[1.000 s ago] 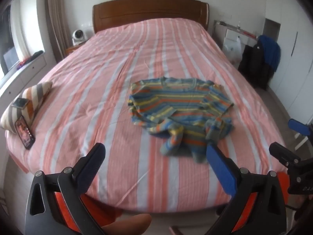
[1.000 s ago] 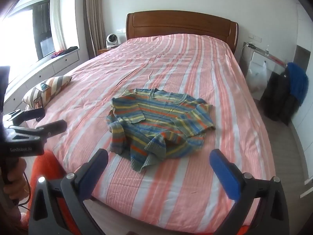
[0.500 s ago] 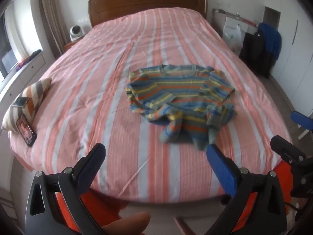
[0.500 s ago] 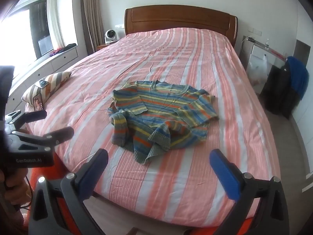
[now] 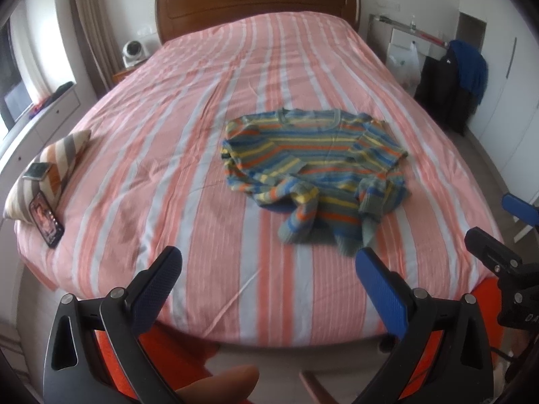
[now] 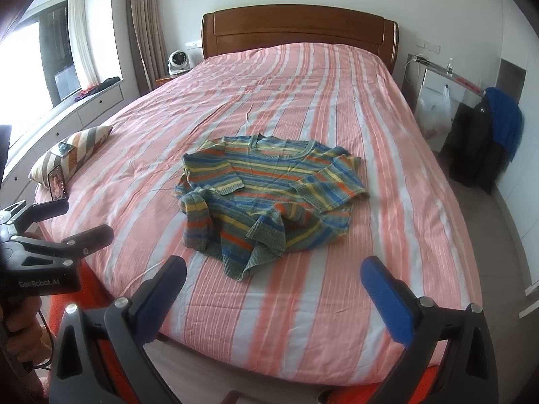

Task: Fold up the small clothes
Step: 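Move both grippers toward the striped sweater on the bed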

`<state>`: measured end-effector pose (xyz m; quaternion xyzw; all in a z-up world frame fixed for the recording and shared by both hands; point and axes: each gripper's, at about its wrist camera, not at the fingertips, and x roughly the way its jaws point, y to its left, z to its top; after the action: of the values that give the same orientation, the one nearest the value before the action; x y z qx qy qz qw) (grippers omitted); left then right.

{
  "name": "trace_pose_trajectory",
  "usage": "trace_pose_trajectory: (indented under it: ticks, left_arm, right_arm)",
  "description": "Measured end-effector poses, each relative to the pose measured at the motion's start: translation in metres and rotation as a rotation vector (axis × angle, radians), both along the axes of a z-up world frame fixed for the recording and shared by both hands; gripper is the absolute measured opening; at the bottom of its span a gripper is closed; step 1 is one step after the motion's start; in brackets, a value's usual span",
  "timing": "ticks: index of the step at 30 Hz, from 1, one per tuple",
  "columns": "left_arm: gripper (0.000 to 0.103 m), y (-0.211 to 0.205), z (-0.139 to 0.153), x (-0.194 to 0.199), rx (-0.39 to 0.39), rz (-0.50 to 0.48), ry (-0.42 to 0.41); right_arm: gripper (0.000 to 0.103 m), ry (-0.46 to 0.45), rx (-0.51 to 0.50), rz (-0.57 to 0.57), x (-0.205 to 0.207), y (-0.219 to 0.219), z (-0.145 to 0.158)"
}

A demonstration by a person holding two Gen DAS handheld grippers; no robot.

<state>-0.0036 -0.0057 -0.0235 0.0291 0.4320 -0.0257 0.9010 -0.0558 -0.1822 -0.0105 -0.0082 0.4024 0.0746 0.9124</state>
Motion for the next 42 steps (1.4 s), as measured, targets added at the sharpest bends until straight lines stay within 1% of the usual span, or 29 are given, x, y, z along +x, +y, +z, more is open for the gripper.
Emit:
trace_pose_trajectory:
  ticks: [9,23,42]
  left_arm:
    - [0.103,-0.0024,0.0001,-0.0012,0.000,-0.006,-0.002]
    - [0.103,-0.0045,-0.0042,0.0000,-0.009,-0.013,0.021]
    - [0.103,-0.0006,-0.0006,-0.0002,-0.020,-0.006,0.017]
  right_arm:
    - [0.102,0.001,-0.005,-0.005,-0.0015,0.0004,-0.0007]
    - [0.102,0.017,-0.004,-0.014,0.0008,-0.0012,-0.0027]
    - [0.102,0.002,-0.001,-0.043,0.0003,-0.0037,-0.0029]
